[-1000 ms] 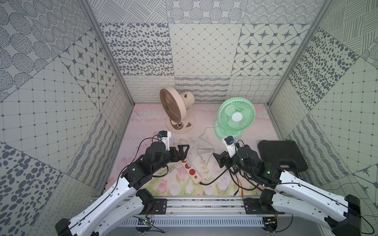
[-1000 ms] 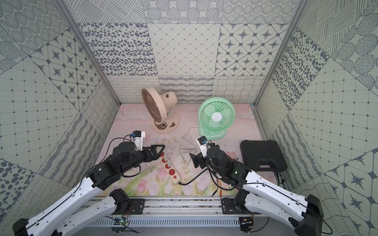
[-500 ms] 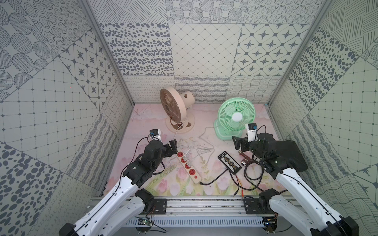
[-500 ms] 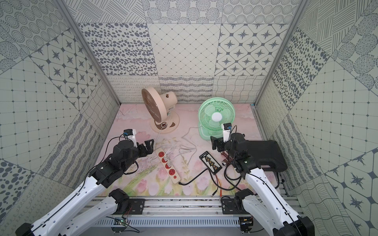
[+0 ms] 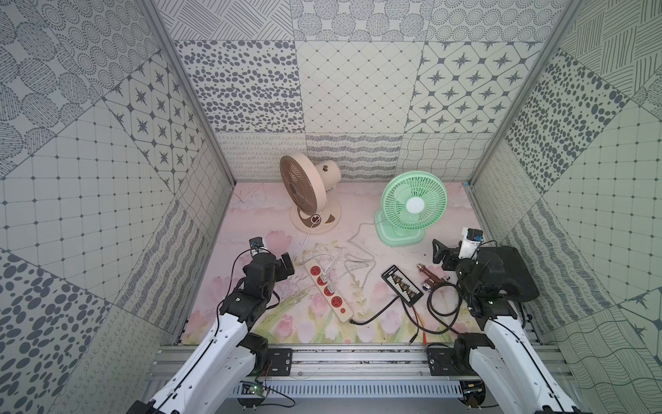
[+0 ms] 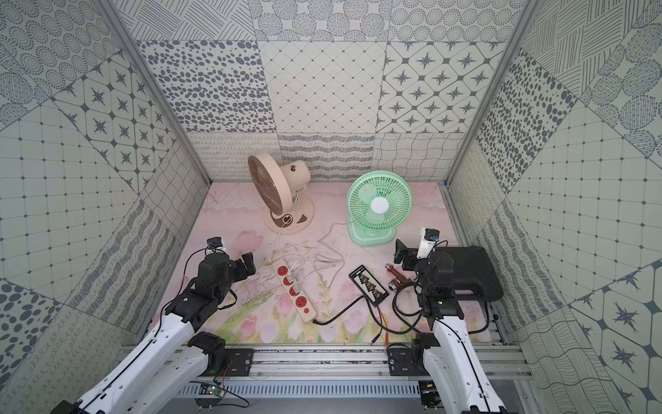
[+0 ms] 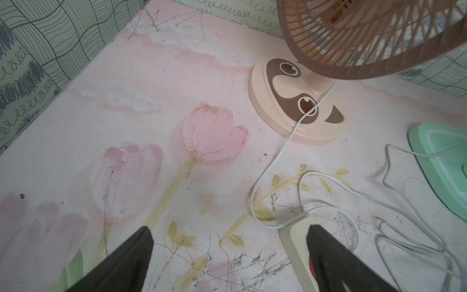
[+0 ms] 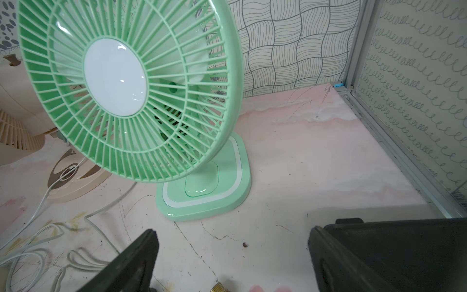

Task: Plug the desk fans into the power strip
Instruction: Reset both arms

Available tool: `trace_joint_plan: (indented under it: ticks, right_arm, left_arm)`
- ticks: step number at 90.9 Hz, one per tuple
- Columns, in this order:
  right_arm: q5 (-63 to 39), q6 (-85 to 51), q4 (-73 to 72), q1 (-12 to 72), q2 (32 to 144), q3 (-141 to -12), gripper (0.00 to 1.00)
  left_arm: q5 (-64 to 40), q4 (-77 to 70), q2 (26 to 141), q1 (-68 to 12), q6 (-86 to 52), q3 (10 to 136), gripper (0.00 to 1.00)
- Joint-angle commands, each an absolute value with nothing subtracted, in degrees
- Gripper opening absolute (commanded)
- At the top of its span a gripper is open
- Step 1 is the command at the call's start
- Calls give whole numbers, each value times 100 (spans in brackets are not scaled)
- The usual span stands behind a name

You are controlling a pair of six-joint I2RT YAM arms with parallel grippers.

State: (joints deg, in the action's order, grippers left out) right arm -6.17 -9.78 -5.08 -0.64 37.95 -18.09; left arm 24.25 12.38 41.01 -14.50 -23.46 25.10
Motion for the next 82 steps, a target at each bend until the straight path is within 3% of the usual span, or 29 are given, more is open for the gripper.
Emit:
trace_joint_plan:
  ticks: [1, 19, 34, 52, 82]
  right_arm:
    - [-467, -1133, -1171, -118, 3547, -1569, 97]
    - [2, -1173, -1711, -114, 3507, -1047, 97]
    - [278, -1295, -2527, -112, 4005, -678, 97]
    - [688, -1425, -3761, -114, 5164, -518, 97]
    - [831, -1421, -5064, -88, 6951, -1006, 97]
  left_arm:
    - [2686, 516, 3936, -1218, -1926, 2176, 100]
    - [2477, -695, 4259, -985, -1721, 1499, 100]
    - [2035, -1942, 5290, -688, -1791, 1349, 99]
    - [2041, -2657, 6660, -615, -1508, 1825, 99]
    - [2125, -3614, 7498, -506, -1105, 2039, 99]
